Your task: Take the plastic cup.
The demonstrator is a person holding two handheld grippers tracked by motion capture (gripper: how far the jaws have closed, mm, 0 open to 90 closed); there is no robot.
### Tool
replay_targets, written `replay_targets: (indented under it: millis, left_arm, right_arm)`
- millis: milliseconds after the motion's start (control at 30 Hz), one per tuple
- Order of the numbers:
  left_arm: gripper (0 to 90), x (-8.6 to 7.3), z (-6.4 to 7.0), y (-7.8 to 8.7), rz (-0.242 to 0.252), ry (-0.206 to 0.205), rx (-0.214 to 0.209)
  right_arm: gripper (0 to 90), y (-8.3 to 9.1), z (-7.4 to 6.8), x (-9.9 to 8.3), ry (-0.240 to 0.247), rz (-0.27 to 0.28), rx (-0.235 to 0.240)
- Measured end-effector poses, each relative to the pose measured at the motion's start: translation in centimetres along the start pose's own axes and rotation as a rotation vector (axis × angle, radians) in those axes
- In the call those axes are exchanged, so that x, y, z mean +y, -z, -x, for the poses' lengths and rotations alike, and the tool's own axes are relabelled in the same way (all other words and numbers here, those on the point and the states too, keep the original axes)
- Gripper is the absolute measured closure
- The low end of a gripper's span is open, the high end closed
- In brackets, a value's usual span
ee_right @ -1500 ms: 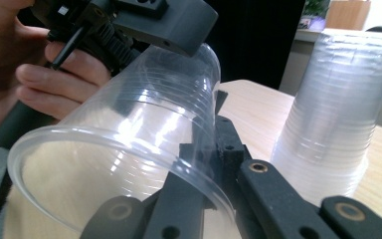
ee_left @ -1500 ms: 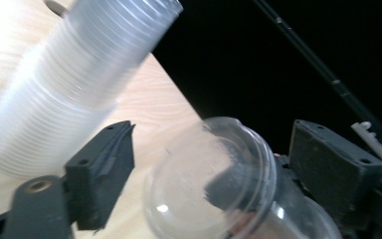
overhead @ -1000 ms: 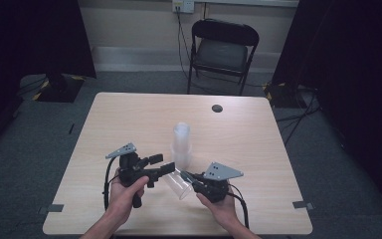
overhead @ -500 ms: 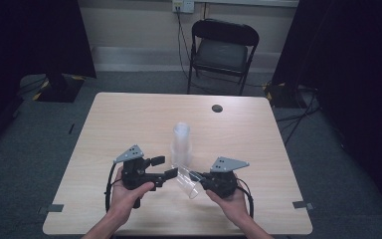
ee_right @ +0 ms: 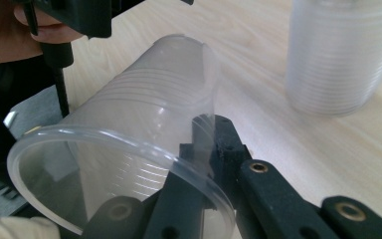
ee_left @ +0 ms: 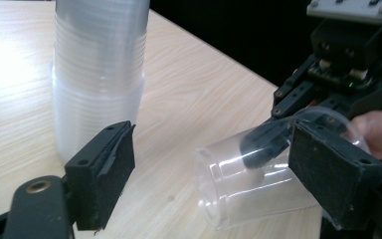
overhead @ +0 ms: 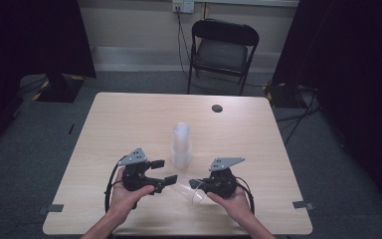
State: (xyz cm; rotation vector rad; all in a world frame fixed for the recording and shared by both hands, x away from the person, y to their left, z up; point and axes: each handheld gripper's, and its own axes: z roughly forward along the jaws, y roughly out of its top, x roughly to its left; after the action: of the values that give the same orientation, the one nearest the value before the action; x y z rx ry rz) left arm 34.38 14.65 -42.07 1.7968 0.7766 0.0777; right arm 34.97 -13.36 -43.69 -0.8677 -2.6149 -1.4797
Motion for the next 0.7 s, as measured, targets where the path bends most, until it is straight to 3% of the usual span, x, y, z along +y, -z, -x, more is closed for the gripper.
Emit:
replay_targets:
  millis: [367,700]
  left_arm:
    - [19.2,-0.4,1.2,-1.0,-0.089,-0.151,-0.038]
    - [17.4,-0.8,2.3,-2.0,-0.160,-0.270,-0.078]
  right_arm:
    - [90.0,-0.1,0.5,0.1,-0.017,-0.091,0.025]
    - [90.0,-0.1,1.0,0.4,-0.047,-0.125,0.049]
